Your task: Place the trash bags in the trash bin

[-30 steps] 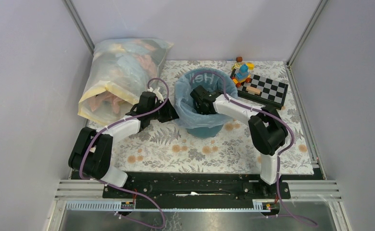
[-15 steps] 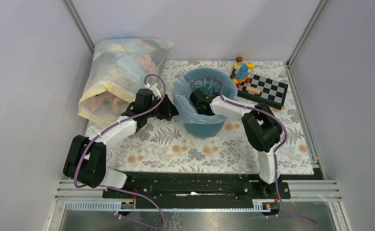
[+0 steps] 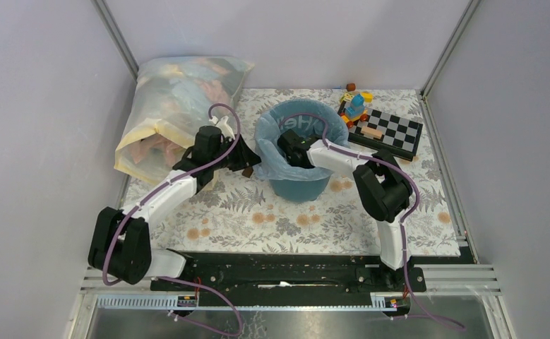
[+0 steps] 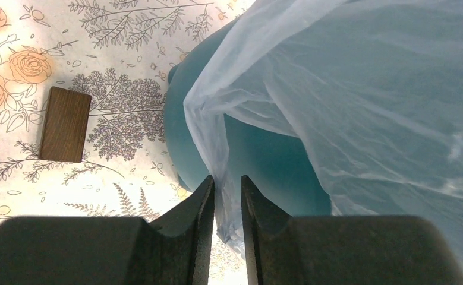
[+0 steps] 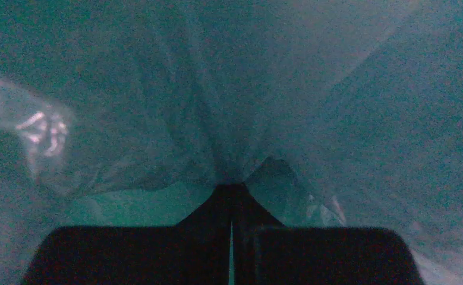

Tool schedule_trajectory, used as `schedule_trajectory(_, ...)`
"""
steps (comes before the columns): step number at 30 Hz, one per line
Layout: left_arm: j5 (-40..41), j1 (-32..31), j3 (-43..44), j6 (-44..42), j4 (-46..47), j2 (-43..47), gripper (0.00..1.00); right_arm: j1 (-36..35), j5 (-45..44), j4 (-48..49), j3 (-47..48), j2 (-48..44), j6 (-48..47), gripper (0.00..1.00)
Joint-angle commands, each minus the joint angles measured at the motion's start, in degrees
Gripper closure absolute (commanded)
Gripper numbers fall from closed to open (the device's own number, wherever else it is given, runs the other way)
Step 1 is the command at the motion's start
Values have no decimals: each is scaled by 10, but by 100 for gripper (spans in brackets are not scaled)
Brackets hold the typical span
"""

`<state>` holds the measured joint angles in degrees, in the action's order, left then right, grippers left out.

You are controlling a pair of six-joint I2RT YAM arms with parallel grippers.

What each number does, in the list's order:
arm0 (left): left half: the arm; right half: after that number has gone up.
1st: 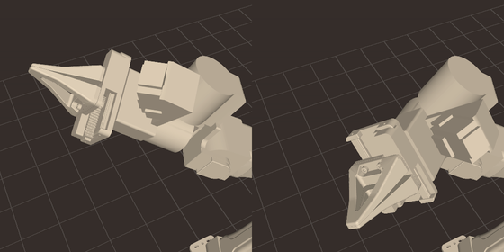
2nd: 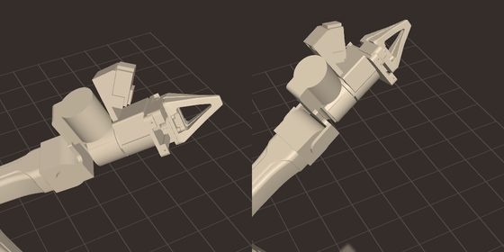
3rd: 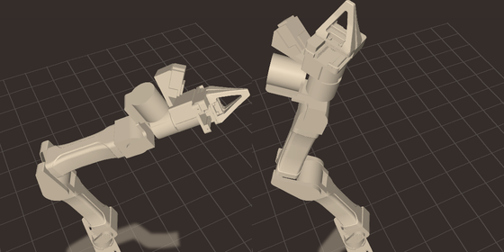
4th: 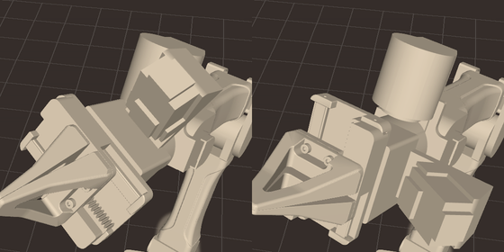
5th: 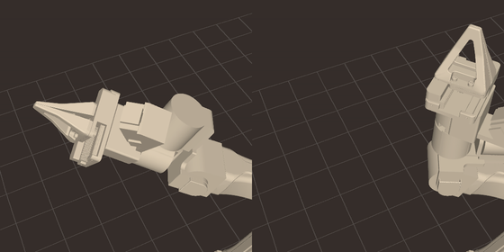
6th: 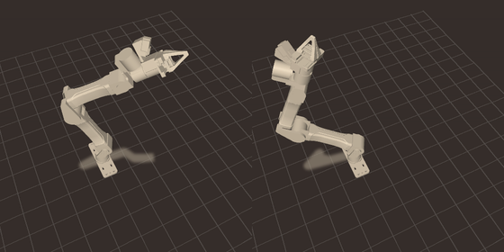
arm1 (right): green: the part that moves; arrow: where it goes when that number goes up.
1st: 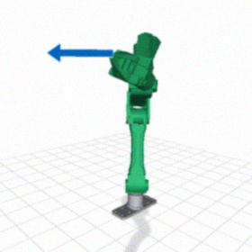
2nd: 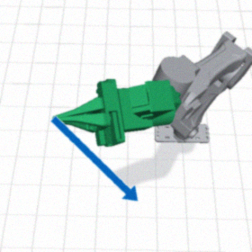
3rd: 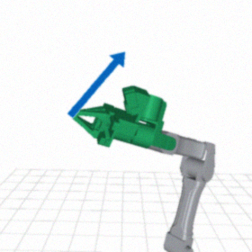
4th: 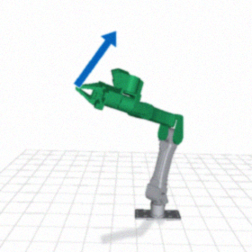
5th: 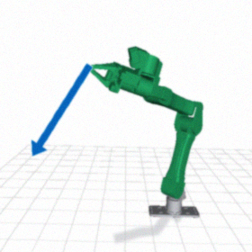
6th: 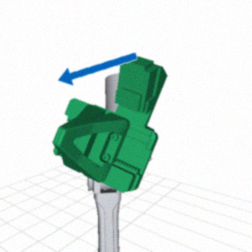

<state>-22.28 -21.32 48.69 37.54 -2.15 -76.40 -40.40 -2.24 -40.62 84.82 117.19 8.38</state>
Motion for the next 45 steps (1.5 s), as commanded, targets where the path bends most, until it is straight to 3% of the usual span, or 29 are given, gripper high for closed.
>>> schedule_trajectory(1, 7, -1, -9, -8, 26, -26, 77, -3, 16, 22, -26, 20, 3, 100)
schedule_trajectory(16, 4, -1, -39, -9, 83, -97, 80, -3, 9, 23, -24, 8, 9, 100)
schedule_trajectory(19, 13, -1, -35, -13, 70, -86, 77, -3, 5, 22, -24, 0, 9, 100)
schedule_trajectory(27, 47, -2, -51, -7, 63, -15, 57, -3, -11, 17, -17, -40, 16, 100)
schedule_trajectory(45, 31, -2, -43, -10, 63, -40, 56, -3, -37, 2, 7, -101, 37, 97)
